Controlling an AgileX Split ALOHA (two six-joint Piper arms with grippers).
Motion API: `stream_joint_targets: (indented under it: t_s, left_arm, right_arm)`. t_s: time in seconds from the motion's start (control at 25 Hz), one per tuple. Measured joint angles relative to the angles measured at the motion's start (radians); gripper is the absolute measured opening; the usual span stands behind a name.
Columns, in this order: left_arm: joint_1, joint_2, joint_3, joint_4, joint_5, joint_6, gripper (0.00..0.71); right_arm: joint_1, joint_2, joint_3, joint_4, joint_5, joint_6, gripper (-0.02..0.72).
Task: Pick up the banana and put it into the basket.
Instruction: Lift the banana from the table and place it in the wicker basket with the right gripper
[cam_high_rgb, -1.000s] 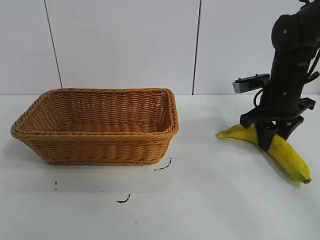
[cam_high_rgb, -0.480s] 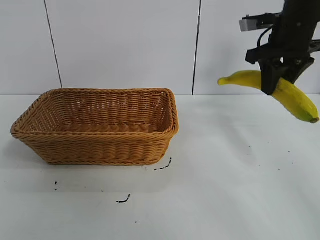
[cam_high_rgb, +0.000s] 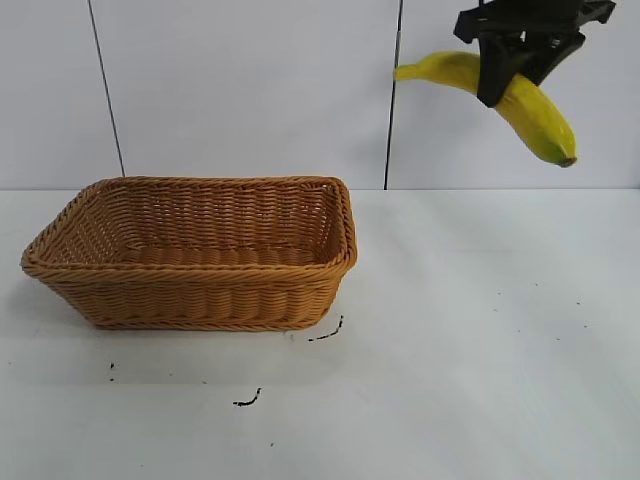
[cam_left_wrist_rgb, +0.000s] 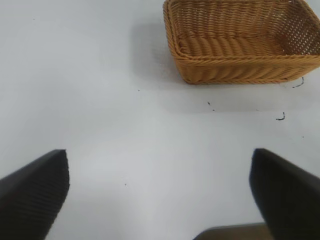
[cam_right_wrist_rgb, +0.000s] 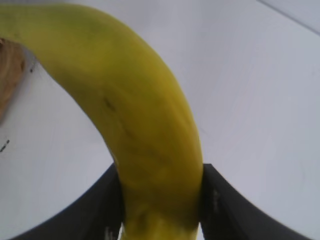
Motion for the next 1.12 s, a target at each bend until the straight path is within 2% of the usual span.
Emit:
stream_joint_targets:
  t_s: [0.16,0.52,0.68,0.92,1.12]
  left_arm:
    - [0.000,0.000,0.000,0.000,0.000,0.000,0.695]
    - [0.000,0.000,0.000,0.000,0.000,0.000,0.695]
    - [0.000,0.000,0.000,0.000,0.000,0.000,0.695]
    - [0.000,0.000,0.000,0.000,0.000,0.000,0.695]
    - [0.000,0.000,0.000,0.000,0.000,0.000,0.695]
  right_arm:
    - [0.114,0.010,-0.003,-0.004,-0.068,-0.111,0.319]
    - [0.328,0.041,-0.005,-0.039,-0.286,-0.252,0.319]
    - [0.363,0.100,-0.005,-0.048,-0.342,-0.274,0.319]
    - [0.368,0.217,-0.005,-0.059,-0.436,-0.274,0.319]
    - [0.368,0.268,-0.005,-0.059,-0.453,-0.274,0.319]
